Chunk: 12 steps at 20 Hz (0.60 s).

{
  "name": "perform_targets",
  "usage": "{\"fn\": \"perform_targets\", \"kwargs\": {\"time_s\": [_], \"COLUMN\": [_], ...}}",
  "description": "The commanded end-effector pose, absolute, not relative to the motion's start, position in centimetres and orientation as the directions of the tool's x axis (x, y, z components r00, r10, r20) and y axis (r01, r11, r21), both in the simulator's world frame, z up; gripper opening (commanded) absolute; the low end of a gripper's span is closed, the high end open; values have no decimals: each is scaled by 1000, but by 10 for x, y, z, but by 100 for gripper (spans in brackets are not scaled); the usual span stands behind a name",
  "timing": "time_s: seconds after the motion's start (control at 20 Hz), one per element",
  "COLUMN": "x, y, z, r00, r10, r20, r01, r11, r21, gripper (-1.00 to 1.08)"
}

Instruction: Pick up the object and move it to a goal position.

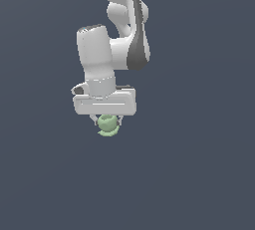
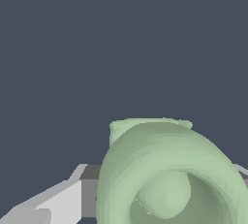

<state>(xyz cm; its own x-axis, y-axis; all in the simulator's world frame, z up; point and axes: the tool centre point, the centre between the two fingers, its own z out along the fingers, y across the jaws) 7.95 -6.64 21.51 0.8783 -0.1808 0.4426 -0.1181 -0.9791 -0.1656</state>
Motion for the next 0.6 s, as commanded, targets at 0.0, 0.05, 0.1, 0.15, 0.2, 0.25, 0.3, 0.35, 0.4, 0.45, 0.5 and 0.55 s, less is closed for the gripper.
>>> {"fn": "perform_targets", "kwargs": {"time_s": [0.0,0.05,0.1,0.15,0.2,0.25,0.3,0.35,0.4,0.45,0.5,0.55], "x": [88,91,94,97,100,102,104,106,108,110,112,114], "y": [-75,-78,-81,-84,-87,-90,-93,-96,-99,-102,-105,-108], "z": [236,244,251,259,266,274,281,289,296,303,310,317], "r00": [858,849,841,832,824,815,806,797,788,779,769,760], "r10": [-172,-169,-167,-164,-162,-159,-157,-155,-153,-151,-149,-148], "r20": [485,500,515,529,543,557,571,584,597,609,621,633], "r01": [-96,-88,-80,-72,-63,-55,-47,-39,-31,-23,-15,-7], "r11": [-979,-979,-979,-979,-979,-978,-978,-978,-977,-977,-976,-976], "r21": [-178,-182,-187,-191,-195,-199,-203,-206,-210,-213,-216,-219], "gripper": [-100,-100,-100,-100,-100,-100,-100,-100,-100,-100,-100,-100]}}
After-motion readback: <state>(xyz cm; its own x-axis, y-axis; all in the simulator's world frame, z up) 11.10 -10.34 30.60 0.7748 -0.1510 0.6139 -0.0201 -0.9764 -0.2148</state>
